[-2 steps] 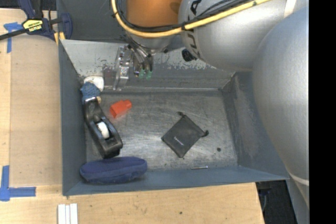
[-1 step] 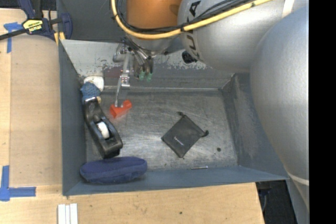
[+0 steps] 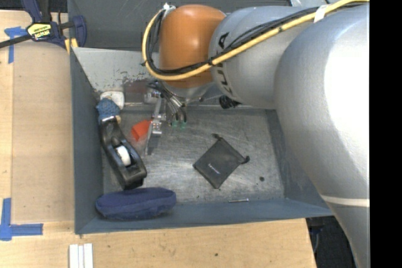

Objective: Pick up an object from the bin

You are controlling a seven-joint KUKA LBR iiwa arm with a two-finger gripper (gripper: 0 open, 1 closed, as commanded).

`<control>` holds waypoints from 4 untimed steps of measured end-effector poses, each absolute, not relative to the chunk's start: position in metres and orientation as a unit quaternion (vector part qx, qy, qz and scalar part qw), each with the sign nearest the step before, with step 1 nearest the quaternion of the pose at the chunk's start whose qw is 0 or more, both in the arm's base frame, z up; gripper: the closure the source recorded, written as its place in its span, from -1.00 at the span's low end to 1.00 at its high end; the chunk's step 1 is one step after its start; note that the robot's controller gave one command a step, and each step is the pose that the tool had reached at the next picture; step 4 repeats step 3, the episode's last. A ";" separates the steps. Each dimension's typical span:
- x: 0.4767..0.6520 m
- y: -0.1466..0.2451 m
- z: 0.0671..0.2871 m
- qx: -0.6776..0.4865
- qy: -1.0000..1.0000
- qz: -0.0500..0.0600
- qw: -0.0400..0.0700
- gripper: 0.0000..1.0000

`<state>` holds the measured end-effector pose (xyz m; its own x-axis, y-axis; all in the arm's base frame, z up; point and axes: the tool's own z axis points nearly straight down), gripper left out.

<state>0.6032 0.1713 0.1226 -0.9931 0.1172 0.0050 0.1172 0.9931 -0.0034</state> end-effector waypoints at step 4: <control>0.616 0.159 0.234 -0.074 -0.997 -0.002 -0.006 1.00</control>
Offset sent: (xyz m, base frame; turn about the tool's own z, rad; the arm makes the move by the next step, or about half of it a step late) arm 0.0066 -0.0046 -0.0517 -0.0902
